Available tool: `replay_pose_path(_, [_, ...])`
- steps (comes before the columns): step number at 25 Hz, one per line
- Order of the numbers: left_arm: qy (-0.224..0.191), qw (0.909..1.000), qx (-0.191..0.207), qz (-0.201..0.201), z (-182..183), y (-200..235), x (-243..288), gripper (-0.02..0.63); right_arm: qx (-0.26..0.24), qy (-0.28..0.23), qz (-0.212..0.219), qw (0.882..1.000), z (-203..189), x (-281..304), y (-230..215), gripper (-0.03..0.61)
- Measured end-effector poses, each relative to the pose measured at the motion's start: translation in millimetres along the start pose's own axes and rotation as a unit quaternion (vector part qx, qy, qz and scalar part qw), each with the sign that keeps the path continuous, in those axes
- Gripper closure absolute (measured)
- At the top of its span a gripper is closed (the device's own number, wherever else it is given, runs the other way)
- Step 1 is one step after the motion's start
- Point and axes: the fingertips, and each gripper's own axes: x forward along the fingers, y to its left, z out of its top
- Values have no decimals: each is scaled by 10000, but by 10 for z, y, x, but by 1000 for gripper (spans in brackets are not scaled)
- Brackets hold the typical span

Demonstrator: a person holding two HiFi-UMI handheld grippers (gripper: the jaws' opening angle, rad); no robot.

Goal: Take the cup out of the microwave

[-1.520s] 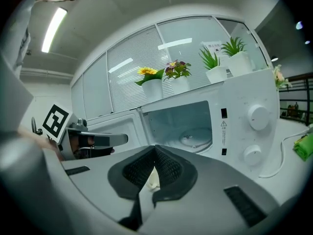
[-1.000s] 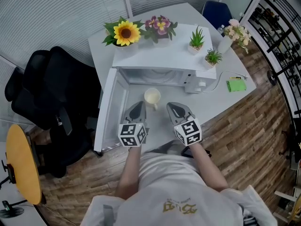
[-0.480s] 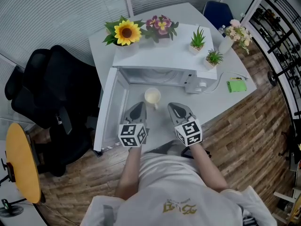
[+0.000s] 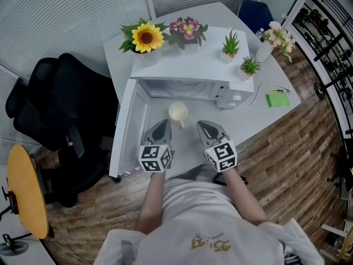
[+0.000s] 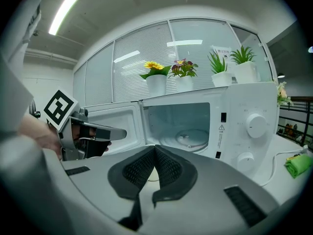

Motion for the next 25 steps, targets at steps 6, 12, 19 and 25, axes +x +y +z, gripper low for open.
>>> replay_pose_path(6, [-12, 10000, -30, 37, 11, 19, -17, 601, 38, 33, -17, 10000, -29, -1, -12, 568])
replay_pose_path(12, [17, 10000, -57, 59, -22, 40, -29, 601, 51, 75, 8, 10000, -64, 8, 9, 568])
replay_pose_path(19, [36, 9999, -74, 67, -45, 49, -36, 601, 97, 29, 68, 9999, -66, -4, 22, 568])
replay_pose_path(25, [43, 9999, -80, 97, -53, 93, -34, 601, 111, 30, 73, 9999, -73, 25, 19, 568])
